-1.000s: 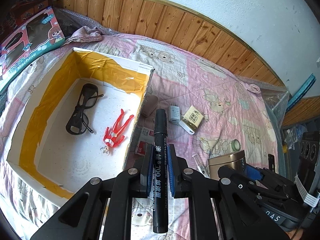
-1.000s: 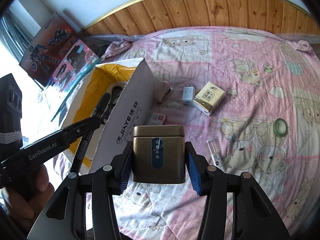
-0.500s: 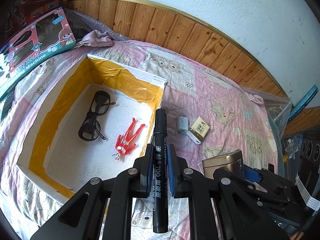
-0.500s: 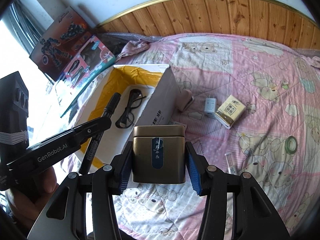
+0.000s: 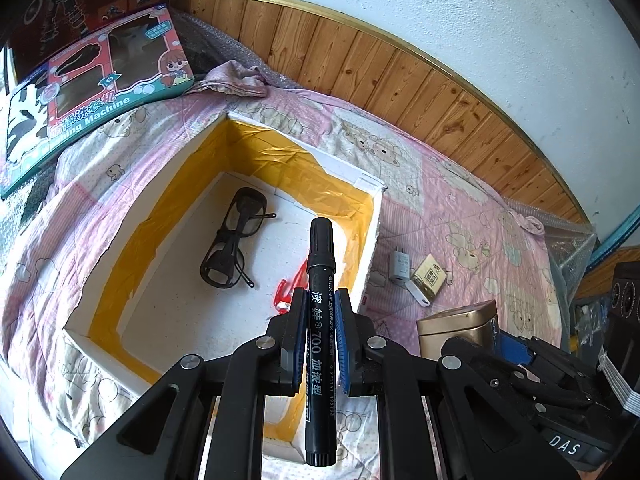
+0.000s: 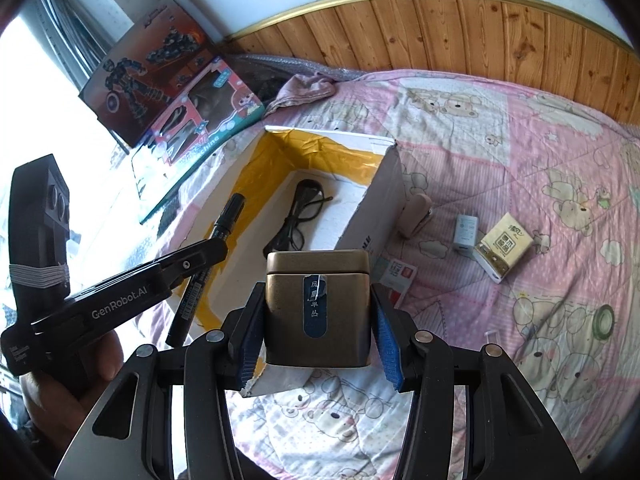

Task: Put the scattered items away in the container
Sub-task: 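Carry the marker in left tool while right tool carries the gold tin over the box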

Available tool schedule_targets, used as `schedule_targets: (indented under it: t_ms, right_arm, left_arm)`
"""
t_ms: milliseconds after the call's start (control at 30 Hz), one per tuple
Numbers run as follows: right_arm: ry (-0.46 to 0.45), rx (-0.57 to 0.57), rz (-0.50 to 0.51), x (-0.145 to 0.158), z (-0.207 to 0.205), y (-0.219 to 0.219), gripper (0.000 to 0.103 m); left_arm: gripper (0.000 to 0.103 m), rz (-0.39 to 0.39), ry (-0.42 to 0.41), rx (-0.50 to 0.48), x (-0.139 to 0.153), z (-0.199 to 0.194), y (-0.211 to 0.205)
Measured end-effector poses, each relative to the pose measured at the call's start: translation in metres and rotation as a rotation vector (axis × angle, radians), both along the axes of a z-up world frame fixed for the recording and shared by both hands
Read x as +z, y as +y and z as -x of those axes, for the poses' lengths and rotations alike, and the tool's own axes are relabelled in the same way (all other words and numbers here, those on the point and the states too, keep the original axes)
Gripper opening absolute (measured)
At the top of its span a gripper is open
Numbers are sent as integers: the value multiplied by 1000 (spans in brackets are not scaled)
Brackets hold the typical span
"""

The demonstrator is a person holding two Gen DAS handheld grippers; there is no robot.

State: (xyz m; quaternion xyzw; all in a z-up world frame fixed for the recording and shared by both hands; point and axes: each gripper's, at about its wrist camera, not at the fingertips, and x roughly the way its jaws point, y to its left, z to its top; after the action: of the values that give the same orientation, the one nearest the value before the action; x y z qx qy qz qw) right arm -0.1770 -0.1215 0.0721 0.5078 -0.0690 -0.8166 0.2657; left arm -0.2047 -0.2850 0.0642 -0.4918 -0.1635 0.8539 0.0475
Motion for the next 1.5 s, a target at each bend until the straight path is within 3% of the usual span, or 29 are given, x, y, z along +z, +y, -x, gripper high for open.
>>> schedule_targets:
  t_ms: [600, 1067, 1500]
  right_arm:
    - [7, 126, 24, 2, 11, -59, 52]
    - [-42, 217, 0, -28, 5, -99, 52]
    - [-79, 297, -85, -71, -8, -124, 52]
  left_arm:
    - [14, 39, -54, 116, -18, -9, -56]
    - [14, 53, -94, 182, -39, -3, -88]
    - [14, 78, -124, 94, -63, 27, -91]
